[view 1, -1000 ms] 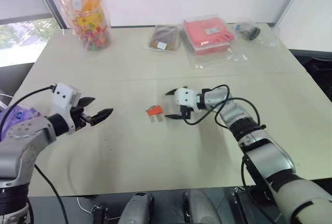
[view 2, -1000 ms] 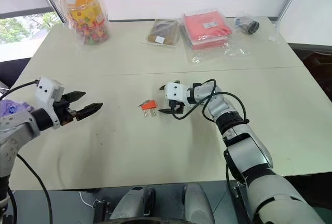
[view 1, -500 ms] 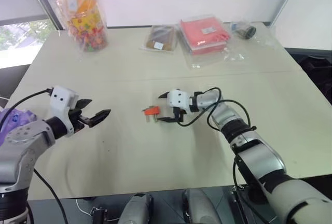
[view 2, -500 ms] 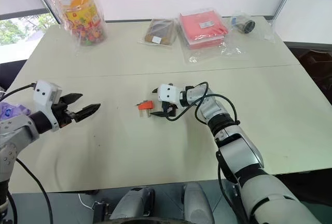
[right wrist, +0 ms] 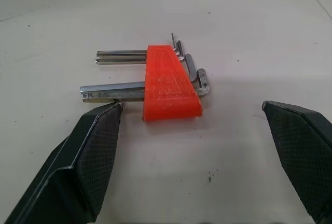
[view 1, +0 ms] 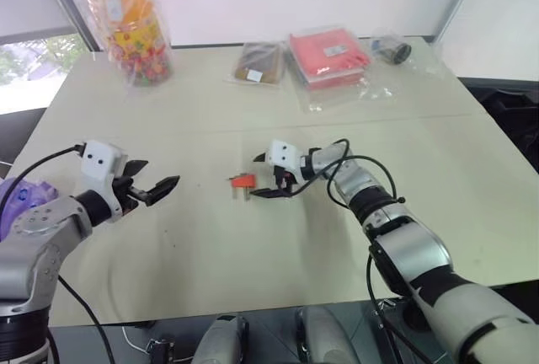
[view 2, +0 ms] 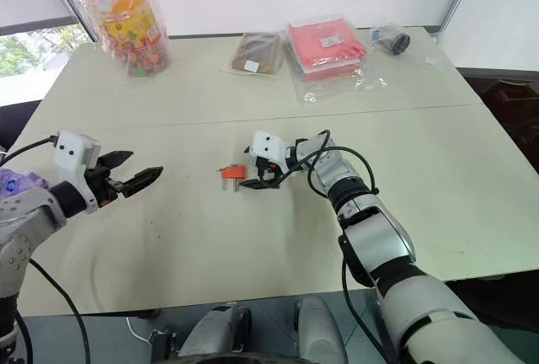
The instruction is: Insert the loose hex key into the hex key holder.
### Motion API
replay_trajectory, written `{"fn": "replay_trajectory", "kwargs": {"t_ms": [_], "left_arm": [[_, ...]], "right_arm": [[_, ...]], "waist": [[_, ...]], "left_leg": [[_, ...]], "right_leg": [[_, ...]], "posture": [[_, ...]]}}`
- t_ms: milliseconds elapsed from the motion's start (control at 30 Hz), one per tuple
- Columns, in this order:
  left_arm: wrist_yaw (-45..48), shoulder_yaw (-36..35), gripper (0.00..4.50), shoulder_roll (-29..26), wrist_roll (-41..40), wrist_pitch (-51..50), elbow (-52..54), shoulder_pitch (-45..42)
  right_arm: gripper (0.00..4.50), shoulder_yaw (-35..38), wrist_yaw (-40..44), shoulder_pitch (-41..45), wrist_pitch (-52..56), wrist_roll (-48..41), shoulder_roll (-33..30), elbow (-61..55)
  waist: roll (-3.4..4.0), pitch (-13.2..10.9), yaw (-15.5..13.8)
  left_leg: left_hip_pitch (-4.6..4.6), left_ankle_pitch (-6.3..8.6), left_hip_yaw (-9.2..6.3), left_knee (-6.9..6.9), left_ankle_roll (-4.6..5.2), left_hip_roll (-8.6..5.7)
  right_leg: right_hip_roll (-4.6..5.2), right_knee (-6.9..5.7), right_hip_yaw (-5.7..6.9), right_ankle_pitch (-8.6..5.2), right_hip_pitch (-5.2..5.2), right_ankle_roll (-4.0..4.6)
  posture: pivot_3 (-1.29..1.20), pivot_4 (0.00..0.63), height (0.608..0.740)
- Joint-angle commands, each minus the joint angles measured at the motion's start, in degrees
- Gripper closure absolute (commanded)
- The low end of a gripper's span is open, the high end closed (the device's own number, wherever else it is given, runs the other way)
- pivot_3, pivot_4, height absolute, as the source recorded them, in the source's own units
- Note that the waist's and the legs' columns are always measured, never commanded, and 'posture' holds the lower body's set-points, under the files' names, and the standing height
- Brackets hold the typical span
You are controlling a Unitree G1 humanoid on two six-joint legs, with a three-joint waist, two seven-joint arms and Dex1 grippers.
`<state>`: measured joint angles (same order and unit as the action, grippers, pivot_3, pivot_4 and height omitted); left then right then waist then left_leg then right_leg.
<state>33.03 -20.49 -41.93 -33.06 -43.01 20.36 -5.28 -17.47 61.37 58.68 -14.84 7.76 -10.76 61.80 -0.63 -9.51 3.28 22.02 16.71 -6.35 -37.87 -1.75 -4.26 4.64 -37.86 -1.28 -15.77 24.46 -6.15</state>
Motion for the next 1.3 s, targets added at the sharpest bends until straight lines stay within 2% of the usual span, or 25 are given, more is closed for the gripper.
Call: {"fn": "replay_trajectory", "kwargs": {"t_ms": [33,100,233,267,467,667,800,1000,1300], "left_arm": [[-0.8,-1.27,0.0,0.2,0.53,1.69,1.78,-0.34],[-1.39,-1.29,0.0,0.44,0.73,1.96,1.82,-0.45],[-1.92,-1.46,0.0,0.45,0.65,2.23,1.82,-0.33],[-2.04,-1.44,0.0,0.48,0.62,2.28,1.89,-0.26],[-2.25,-0.72,0.0,0.81,0.04,2.2,1.83,-0.9],[-0.93,1.11,0.0,2.36,-3.63,0.04,0.76,-6.61],[1.38,2.45,0.0,3.77,-9.86,-4.0,-1.46,-15.53],[5.2,2.48,0.0,5.73,-21.15,-11.67,-6.91,-26.95],[9.2,5.85,0.0,6.02,-22.75,-13.95,-13.18,-35.08]], "right_arm": [[0.55,-1.66,0.2,0.15,0.74,2.74,1.04,3.88],[1.31,-1.79,0.05,0.74,0.53,3.14,1.17,4.92],[3.3,-1.79,-0.16,1.23,-0.03,3.58,1.36,6.0],[3.49,-1.74,-0.15,1.23,-0.14,3.64,1.35,6.13],[3.49,-2.13,-4.29,0.23,-6.61,5.78,-0.73,3.53],[3.49,-3.07,-18.26,-1.1,-23.09,11.95,-8.24,-7.2],[3.49,1.24,-28.21,-3.17,-32.08,12.26,-12.96,-18.3],[3.49,3.43,-36.65,-5.05,-37.79,16.81,-17.3,-31.32],[3.49,3.87,-41.46,-6.81,-41.16,19.02,-20.66,-39.38]], "waist": [[-0.01,0.01,0.08],[0.0,0.02,0.26],[0.0,0.02,0.29],[0.0,0.02,0.28],[0.01,0.03,0.05],[0.0,0.0,-1.66],[-0.02,-0.01,-1.64],[-0.03,-0.02,-0.57],[-0.04,-0.02,-0.7]], "left_leg": [[-0.02,0.0,0.0,0.0,0.0,0.0],[-0.06,0.0,0.0,0.02,0.0,0.0],[-0.38,0.0,0.0,0.05,-0.02,0.0],[-0.52,0.0,0.01,0.11,-0.02,0.0],[-0.59,-0.02,0.01,0.17,-0.05,-0.01],[-0.42,-0.08,0.0,0.1,-0.15,-0.12],[-0.07,-0.09,0.03,0.01,-0.16,-0.07],[0.26,-0.12,0.03,-0.08,-0.2,-0.06],[0.26,-0.12,0.03,-0.09,-0.2,-0.06]], "right_leg": [[0.0,-0.03,0.0,0.0,0.0,0.0],[0.0,-0.05,0.0,0.0,-0.02,0.0],[0.0,-0.14,-0.02,0.0,-0.27,0.01],[0.0,-0.14,-0.03,-0.01,-0.39,0.01],[0.0,-0.14,-0.04,-0.01,-0.41,0.01],[0.02,-0.13,-0.02,-0.01,-0.35,0.01],[0.0,-0.13,-0.01,0.0,0.02,0.01],[-0.02,-0.2,0.02,0.0,0.3,0.0],[-0.12,-0.21,0.02,0.0,0.31,0.0]], "posture": [[0.0,0.15,0.74],[0.0,0.15,0.74],[0.0,0.15,0.74],[0.0,0.15,0.74],[0.0,0.15,0.74],[0.0,0.15,0.74],[0.0,0.15,0.74],[0.0,0.15,0.74],[0.0,0.15,0.74]]}}
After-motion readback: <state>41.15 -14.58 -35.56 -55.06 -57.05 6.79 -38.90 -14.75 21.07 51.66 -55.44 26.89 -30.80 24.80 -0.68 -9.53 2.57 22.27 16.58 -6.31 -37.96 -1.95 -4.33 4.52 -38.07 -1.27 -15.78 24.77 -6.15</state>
